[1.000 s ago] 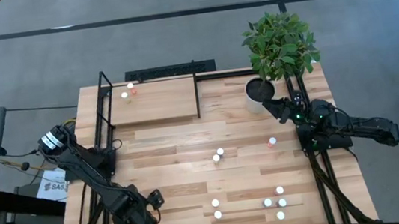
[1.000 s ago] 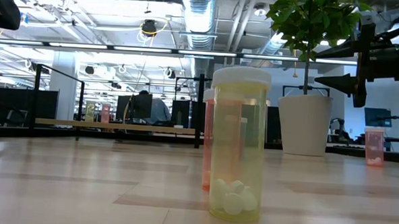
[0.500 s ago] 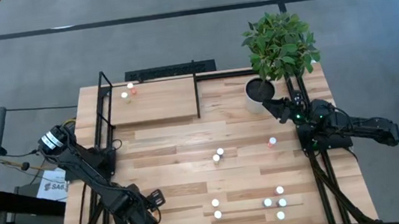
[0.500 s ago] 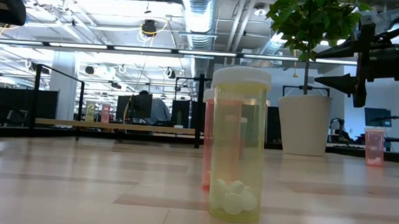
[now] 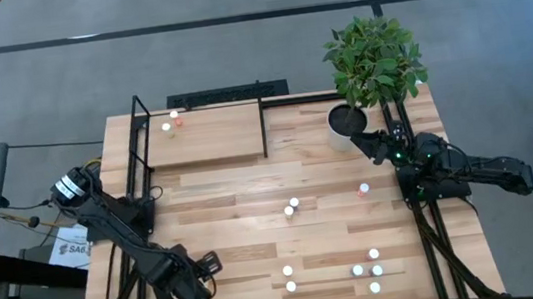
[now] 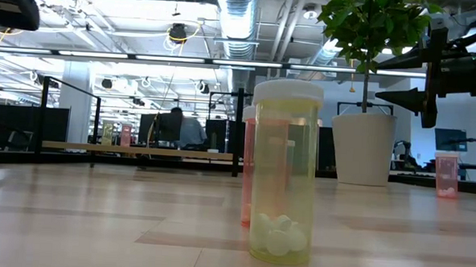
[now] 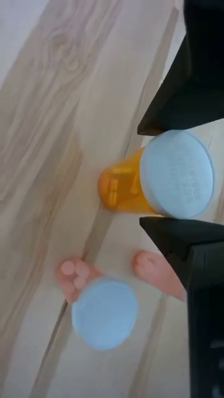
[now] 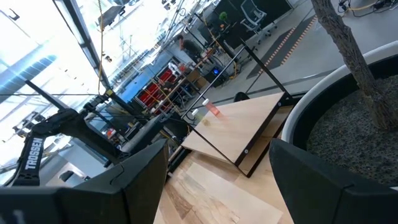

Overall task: Pick and place medicine bottles onto shelf by color
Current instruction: Put the big orange pill bottle on the shelf

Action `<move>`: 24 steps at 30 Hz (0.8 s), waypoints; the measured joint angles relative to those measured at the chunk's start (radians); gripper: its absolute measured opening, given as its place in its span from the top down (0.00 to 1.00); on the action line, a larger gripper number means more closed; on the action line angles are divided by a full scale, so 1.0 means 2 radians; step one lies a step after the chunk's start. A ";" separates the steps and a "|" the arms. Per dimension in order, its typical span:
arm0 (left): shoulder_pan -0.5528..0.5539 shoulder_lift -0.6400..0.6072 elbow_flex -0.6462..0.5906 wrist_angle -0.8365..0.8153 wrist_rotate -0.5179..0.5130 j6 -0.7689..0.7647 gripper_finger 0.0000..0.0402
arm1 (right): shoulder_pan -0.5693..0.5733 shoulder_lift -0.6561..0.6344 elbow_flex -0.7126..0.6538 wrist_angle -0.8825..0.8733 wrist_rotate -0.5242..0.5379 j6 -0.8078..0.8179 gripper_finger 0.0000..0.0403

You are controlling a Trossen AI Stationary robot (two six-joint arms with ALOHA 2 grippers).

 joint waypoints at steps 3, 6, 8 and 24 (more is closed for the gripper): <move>0.012 0.000 0.000 -0.003 0.000 0.005 0.58 | 0.000 0.000 0.000 0.000 0.000 0.000 0.25; 0.027 -0.001 0.000 -0.009 0.000 0.018 0.56 | 0.000 0.000 0.000 0.000 0.000 0.000 0.25; 0.041 -0.004 0.000 -0.015 0.000 0.032 0.55 | 0.000 0.000 0.000 0.000 0.000 0.000 0.25; 0.203 -0.095 0.000 -0.080 -0.010 0.177 0.55 | 0.000 0.000 0.000 0.000 0.000 0.000 0.25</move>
